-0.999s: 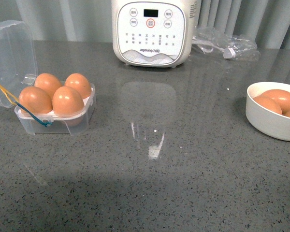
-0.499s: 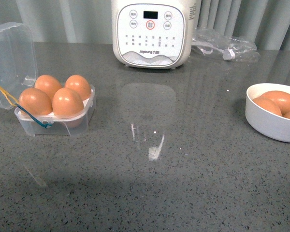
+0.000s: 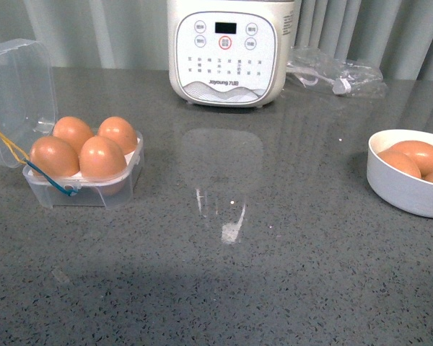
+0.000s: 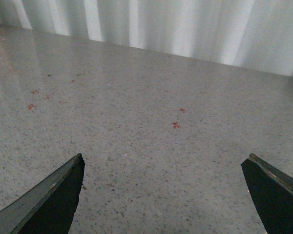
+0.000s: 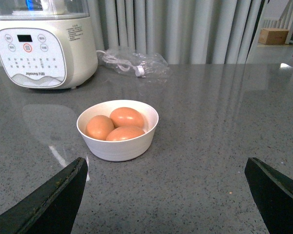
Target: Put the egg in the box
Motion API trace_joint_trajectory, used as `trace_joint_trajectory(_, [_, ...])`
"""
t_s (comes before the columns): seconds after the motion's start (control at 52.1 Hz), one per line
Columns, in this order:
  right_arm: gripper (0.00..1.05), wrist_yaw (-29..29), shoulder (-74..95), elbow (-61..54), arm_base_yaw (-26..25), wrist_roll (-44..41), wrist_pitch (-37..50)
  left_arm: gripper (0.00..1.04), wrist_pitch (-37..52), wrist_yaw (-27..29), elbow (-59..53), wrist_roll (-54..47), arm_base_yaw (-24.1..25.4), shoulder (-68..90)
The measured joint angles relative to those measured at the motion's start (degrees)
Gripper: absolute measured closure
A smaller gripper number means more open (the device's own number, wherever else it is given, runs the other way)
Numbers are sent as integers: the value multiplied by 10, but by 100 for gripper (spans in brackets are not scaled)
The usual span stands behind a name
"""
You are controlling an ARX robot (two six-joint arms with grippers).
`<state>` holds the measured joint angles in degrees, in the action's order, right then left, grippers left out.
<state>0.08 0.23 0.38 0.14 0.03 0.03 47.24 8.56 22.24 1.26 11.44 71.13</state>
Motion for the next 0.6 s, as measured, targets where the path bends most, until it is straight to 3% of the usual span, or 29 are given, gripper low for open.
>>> trace_joint_trajectory(0.096, [7,0,0,0,0,0,0,7,20,3,16,-30,-3,38])
trace_joint_trajectory(0.307, [7,0,0,0,0,0,0,7,-5,-69,47,-25,-33,73])
trace_joint_trajectory(0.595, [7,0,0,0,0,0,0,7,-35,-86,61,-11,-90,70])
